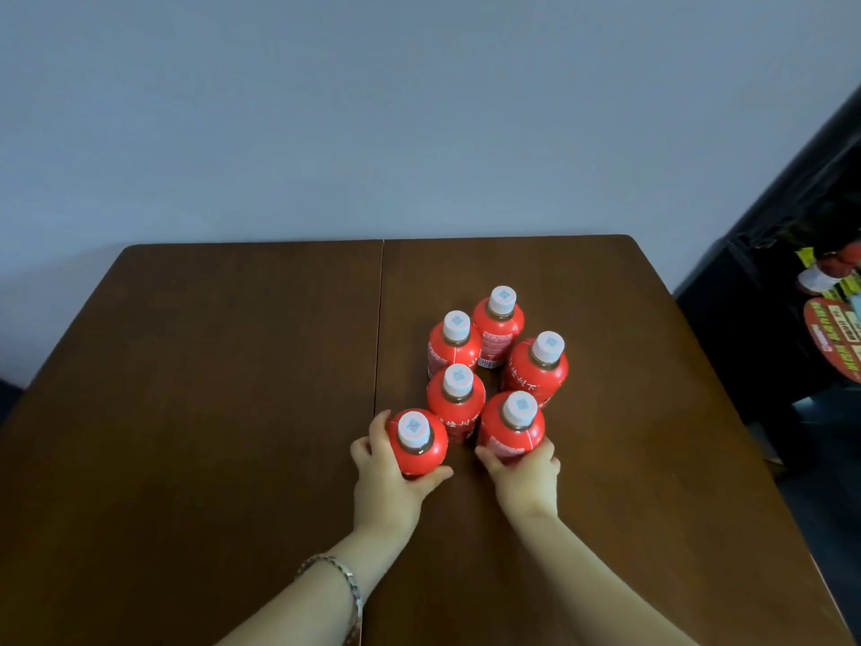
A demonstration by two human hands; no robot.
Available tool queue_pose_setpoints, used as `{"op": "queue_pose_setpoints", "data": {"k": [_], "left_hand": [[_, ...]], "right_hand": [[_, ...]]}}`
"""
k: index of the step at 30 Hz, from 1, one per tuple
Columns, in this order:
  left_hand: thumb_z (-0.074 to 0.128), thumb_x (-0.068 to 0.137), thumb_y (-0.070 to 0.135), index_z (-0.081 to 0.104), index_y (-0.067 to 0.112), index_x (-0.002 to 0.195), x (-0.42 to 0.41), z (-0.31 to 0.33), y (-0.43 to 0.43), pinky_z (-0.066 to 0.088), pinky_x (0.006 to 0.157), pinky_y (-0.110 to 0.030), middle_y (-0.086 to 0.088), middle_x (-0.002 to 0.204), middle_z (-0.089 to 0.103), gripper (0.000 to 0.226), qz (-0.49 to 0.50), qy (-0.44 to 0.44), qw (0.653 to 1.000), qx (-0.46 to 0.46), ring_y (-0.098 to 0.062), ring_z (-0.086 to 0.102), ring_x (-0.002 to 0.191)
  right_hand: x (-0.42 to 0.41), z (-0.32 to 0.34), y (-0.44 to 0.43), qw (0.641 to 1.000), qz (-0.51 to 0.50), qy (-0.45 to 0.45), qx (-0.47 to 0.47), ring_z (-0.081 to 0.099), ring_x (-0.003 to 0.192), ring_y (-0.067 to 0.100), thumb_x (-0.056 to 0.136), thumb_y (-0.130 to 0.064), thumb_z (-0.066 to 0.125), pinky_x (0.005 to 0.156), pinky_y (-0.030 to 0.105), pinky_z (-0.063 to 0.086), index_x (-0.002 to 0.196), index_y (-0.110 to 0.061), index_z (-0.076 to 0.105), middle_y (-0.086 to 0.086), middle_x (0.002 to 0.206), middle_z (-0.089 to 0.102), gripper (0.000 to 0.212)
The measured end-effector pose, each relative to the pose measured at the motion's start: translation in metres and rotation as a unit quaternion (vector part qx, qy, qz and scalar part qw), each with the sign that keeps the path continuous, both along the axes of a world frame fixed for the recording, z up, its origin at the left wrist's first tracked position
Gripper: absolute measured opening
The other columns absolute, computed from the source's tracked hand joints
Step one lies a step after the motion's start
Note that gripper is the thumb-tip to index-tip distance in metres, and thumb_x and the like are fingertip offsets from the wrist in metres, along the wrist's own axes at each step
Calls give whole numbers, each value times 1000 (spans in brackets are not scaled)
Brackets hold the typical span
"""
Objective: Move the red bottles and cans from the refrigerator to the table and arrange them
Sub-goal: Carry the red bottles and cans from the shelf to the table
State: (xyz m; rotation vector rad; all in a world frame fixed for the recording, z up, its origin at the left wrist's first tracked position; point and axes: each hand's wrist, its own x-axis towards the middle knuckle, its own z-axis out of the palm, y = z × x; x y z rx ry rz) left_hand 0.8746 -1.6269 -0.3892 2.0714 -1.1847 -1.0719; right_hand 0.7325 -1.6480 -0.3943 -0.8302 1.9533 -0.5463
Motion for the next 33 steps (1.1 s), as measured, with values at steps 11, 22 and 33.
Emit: {"op": "queue_pose_setpoints", "data": {"k": [11,22,33], "left_hand": [[50,92,23,57,12,112,-45,81,39,44,69,-26,-7,99,63,24,-112,52,973,194,-18,61,87],[48,89,23,64,14,91,-125,189,62,47,71,-28,0,78,61,19,-436,-137,890,4,-17,59,77],[50,90,29,59,17,104,-270,256,230,50,86,-34,-4,105,62,21,-722,-148,659,-147,-23,59,98]], "right_hand": [[-61,75,37,926,353,92,101,59,101,18,89,-25,58,77,22,48,129,-10,50,2,108,61,44],[-148,187,135,961,189,200,26,51,121,22,92,-31,55,93,29,44,135,-13,45,6,135,50,48],[-213,252,394,960,-73,254,88,62,105,26,89,-30,54,77,30,47,115,-13,62,8,115,65,32]]}}
